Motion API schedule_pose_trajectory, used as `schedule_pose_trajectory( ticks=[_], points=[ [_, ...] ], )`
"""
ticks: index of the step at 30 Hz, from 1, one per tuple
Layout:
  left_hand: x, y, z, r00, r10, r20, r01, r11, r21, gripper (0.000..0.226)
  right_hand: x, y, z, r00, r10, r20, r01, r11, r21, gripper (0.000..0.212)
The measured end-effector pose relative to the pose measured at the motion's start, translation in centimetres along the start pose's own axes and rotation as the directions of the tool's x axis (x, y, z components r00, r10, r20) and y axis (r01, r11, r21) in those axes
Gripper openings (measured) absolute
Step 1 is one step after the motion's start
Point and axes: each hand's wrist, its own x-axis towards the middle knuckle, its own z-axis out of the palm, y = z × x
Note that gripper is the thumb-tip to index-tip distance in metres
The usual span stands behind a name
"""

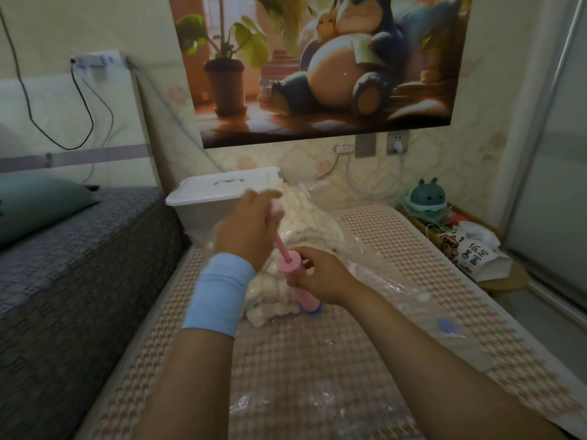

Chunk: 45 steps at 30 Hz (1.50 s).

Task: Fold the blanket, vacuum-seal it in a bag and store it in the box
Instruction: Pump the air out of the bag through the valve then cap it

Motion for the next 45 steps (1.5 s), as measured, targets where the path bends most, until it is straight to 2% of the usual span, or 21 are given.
schedule_pose_trajectory(
  ticks=[2,3,6,9,12,14,16,19,22,24,26,27,29,31,32,34,36,38,40,42,45],
  points=[
    [-1.5,-0.9,3.0,0.963,-0.044,0.266,0.033,0.998,0.046,0.033,-0.1,-0.1,0.4,1.000,0.004,0.006,-0.004,1.000,0.015,0.039],
    [-2.0,-1.0,3.7,0.958,-0.039,0.286,0.030,0.999,0.036,0.030,-0.1,-0.1,0.6,1.000,0.008,0.012,-0.008,1.000,0.028,0.036],
    [-0.9,0.5,1.5,1.000,0.024,0.000,-0.024,1.000,-0.009,0.022,-0.1,0.1,0.5,0.999,0.027,0.020,-0.028,0.998,0.049,0.037],
    [0.3,2.0,-2.7,0.923,0.123,-0.364,-0.142,0.990,-0.024,0.021,-0.2,0.5,0.1,0.998,0.039,0.043,-0.041,0.997,0.060,0.037],
    [0.1,1.5,-2.7,0.864,0.146,-0.483,-0.179,0.984,-0.023,0.022,-0.3,0.4,0.2,0.998,0.046,0.051,-0.048,0.998,0.037,0.040],
    [-0.5,0.5,0.0,0.938,0.099,-0.331,-0.122,0.991,-0.051,0.023,-0.3,0.1,0.4,0.998,0.040,0.043,-0.040,0.999,0.006,0.043],
    [-1.5,-0.3,3.1,1.000,0.005,-0.031,-0.007,0.997,-0.073,0.025,-0.3,-0.3,0.7,0.999,0.029,0.033,-0.029,0.999,-0.025,0.042],
    [-1.9,-0.4,4.4,0.967,-0.120,0.227,0.153,0.979,-0.137,0.027,-0.3,-0.4,0.7,0.999,0.034,0.039,-0.032,0.998,-0.057,0.041],
    [-0.9,0.6,1.6,0.995,-0.085,-0.043,0.082,0.994,-0.067,0.027,-0.3,0.0,0.4,0.998,0.046,0.034,-0.045,0.999,-0.016,0.044],
    [-0.3,1.5,-0.8,0.929,0.016,-0.369,-0.002,0.999,0.038,0.027,-0.4,0.2,0.3,0.998,0.052,0.035,-0.052,0.999,0.012,0.042],
    [-0.1,1.3,-1.3,0.862,0.093,-0.498,-0.080,0.996,0.046,0.027,-0.5,0.2,0.2,0.998,0.053,0.036,-0.053,0.998,0.019,0.042],
    [0.0,1.0,-0.8,0.888,0.095,-0.449,-0.105,0.994,0.002,0.027,-0.5,0.1,0.2,0.998,0.056,0.036,-0.056,0.998,0.019,0.042],
    [-0.7,0.3,1.6,0.988,0.021,-0.156,-0.044,0.989,-0.144,0.028,-0.5,-0.1,0.4,0.998,0.056,0.036,-0.056,0.998,0.003,0.042],
    [-2.0,-0.1,4.0,0.982,-0.069,0.176,0.101,0.978,-0.182,0.029,-0.5,-0.3,0.7,0.999,0.044,0.032,-0.043,0.999,-0.026,0.042],
    [-2.3,-0.3,4.4,0.965,-0.094,0.245,0.131,0.982,-0.139,0.030,-0.6,-0.4,0.8,0.999,0.039,0.032,-0.038,0.999,-0.028,0.041],
    [-2.1,0.0,3.6,0.987,-0.070,0.148,0.078,0.996,-0.045,0.030,-0.7,-0.4,0.7,0.999,0.037,0.029,-0.037,0.999,-0.016,0.040],
    [-1.4,0.7,1.5,0.982,0.059,-0.180,-0.052,0.998,0.045,0.027,-0.7,-0.2,0.4,0.998,0.050,0.035,-0.050,0.999,-0.002,0.041],
    [-0.8,1.3,-0.7,0.868,0.159,-0.471,-0.113,0.986,0.125,0.026,-0.6,-0.1,0.2,0.997,0.061,0.043,-0.062,0.998,0.003,0.041],
    [-0.4,1.2,-1.1,0.816,0.167,-0.553,-0.120,0.985,0.120,0.027,-0.6,0.0,0.3,0.997,0.062,0.047,-0.062,0.998,-0.004,0.042],
    [-0.5,0.3,0.3,0.886,0.124,-0.447,-0.137,0.991,0.004,0.031,-0.6,-0.3,0.5,0.998,0.055,0.044,-0.055,0.998,-0.015,0.044],
    [-2.2,-1.0,4.6,0.998,-0.053,-0.019,0.049,0.984,-0.172,0.029,-0.9,-0.9,1.0,0.998,0.050,0.038,-0.048,0.998,-0.050,0.041]
  ],
)
